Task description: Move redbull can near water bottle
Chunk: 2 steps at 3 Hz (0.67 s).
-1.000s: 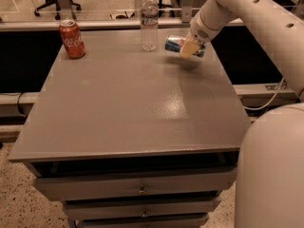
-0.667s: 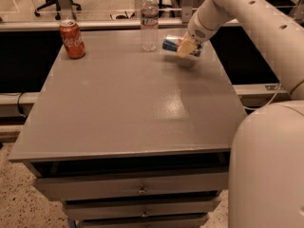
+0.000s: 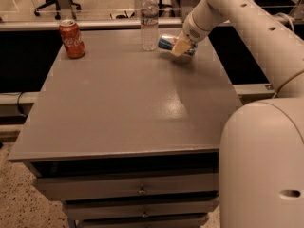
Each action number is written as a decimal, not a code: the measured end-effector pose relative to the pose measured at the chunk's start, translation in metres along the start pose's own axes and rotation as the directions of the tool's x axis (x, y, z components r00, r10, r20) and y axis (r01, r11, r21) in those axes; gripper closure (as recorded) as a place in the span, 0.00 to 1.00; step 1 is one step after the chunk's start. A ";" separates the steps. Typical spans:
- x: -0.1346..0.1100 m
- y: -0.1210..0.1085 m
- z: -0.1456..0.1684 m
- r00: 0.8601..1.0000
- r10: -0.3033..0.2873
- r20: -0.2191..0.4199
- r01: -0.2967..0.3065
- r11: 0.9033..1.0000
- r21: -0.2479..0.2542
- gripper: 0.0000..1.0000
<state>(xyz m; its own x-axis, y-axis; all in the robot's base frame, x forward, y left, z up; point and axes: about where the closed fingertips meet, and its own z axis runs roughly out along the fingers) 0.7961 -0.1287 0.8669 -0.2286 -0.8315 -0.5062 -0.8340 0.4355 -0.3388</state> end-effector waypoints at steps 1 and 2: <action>-0.001 0.000 0.000 1.000 0.002 0.009 -0.002 1.000 -0.002 0.04; -0.002 0.000 0.000 1.000 0.001 0.013 -0.001 1.000 -0.004 0.00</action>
Offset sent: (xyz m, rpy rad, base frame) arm -0.0024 0.0003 0.0102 0.0218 -0.0139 0.0084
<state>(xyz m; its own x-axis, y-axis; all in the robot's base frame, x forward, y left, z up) 0.7963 -0.1265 0.8677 -0.2230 -0.8265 -0.5169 -0.8358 0.4350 -0.3349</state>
